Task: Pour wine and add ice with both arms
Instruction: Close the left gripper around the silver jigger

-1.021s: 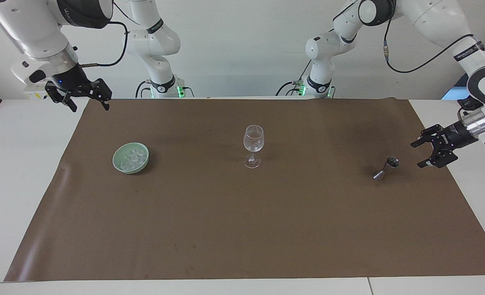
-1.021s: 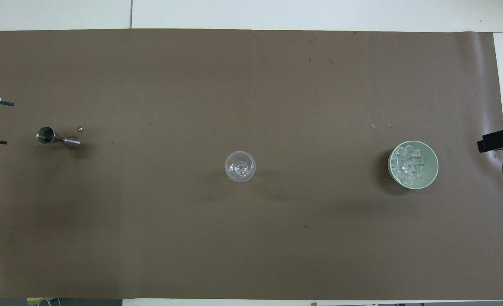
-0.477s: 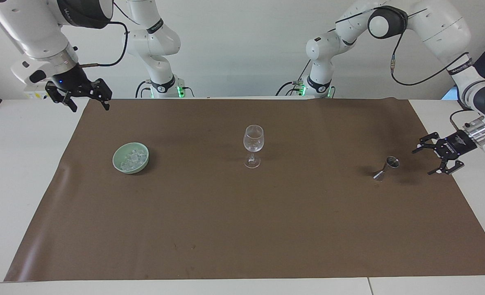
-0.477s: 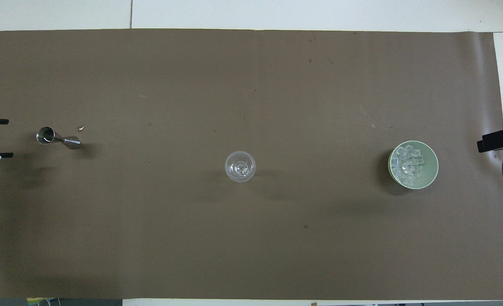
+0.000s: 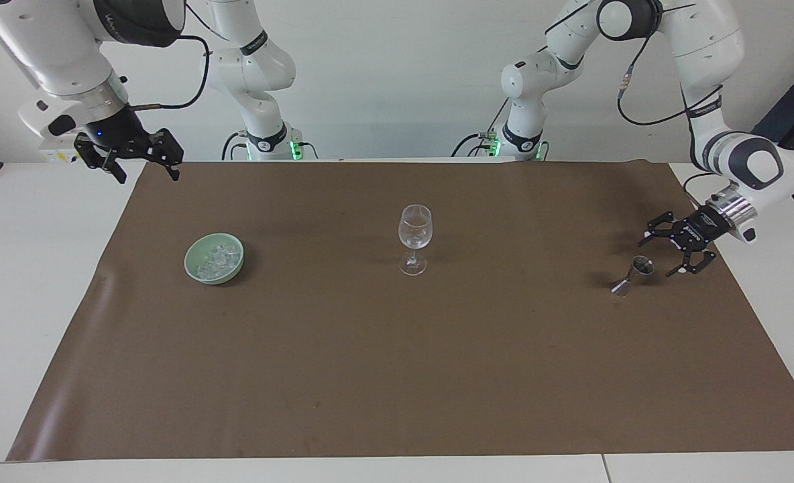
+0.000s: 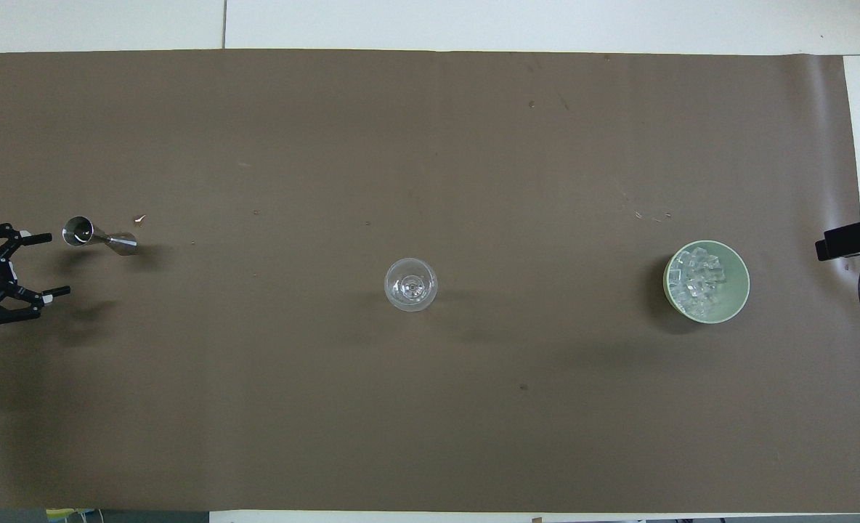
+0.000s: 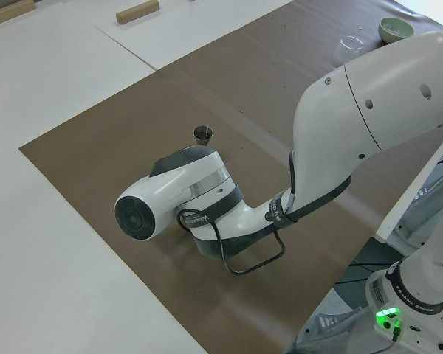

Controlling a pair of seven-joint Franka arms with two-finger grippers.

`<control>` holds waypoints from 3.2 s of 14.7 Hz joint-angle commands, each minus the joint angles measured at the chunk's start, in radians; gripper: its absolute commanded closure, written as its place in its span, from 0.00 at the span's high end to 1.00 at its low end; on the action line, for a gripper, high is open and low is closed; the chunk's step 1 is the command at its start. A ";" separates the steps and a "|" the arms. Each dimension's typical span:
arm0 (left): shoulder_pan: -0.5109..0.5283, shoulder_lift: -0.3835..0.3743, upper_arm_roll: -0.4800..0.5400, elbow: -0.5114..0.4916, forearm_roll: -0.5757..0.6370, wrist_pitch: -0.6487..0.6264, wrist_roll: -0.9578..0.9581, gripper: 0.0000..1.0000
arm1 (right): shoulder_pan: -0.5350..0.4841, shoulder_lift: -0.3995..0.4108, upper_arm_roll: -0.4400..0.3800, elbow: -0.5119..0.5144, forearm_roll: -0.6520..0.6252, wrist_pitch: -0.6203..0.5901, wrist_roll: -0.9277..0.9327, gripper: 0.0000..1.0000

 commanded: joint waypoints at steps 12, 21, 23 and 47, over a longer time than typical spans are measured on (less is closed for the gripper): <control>-0.125 -0.087 -0.013 -0.218 -0.395 0.239 0.058 1.00 | -0.003 -0.019 0.004 -0.023 -0.003 0.006 -0.013 1.00; -0.138 -0.086 -0.013 -0.212 -0.430 0.242 0.072 0.97 | -0.003 -0.019 0.004 -0.023 -0.004 0.007 -0.013 1.00; -0.141 -0.086 -0.013 -0.212 -0.433 0.243 0.074 0.96 | -0.003 -0.019 0.004 -0.023 -0.002 0.007 -0.013 1.00; -0.120 -0.207 -0.006 -0.249 -0.438 0.128 0.081 0.00 | -0.003 -0.019 0.004 -0.023 -0.002 0.006 -0.013 1.00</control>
